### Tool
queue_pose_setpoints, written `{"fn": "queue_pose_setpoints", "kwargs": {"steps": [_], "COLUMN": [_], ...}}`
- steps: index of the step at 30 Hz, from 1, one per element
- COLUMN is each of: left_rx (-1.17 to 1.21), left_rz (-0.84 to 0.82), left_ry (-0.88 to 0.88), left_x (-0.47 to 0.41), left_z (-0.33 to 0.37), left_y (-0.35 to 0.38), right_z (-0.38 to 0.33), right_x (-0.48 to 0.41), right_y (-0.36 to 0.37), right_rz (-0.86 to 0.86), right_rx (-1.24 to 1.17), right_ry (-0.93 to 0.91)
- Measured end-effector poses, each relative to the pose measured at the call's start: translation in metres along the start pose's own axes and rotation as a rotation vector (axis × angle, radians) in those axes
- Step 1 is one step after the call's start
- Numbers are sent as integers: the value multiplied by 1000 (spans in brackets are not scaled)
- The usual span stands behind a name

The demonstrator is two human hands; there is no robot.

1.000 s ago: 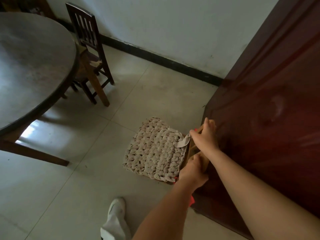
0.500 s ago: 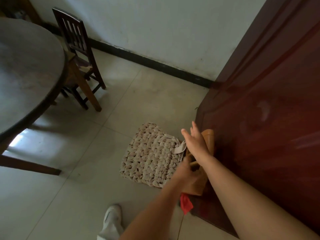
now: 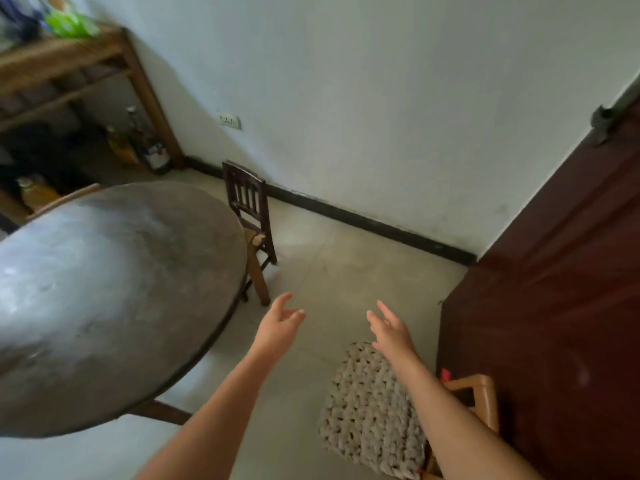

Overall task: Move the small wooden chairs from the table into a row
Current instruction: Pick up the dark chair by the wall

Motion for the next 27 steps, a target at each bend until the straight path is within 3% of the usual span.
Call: {"fn": "queue_pose_setpoints", "kwargs": {"steps": [7, 15, 27], "left_rx": [82, 182, 253], "left_rz": [42, 71, 204], "left_ry": [67, 106, -48], "left_x": [-33, -110, -343], "left_z": [75, 128, 211], "left_y": [-85, -130, -147], "right_z": [-102, -205, -373], "right_x": [-20, -93, -299], "right_y": [61, 106, 205], "right_rz": [-117, -177, -345], "right_rx": [-37, 37, 226], "right_ry": [-65, -190, -266]}}
Point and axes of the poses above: each hand's wrist, its own x-axis away from the middle knuckle, its own y-axis out of the palm, z = x × y, the point moved 4 cm from there along -x, towards the middle knuckle, and after that the axes turned 5 degrees about z, right-handed, at the moved point
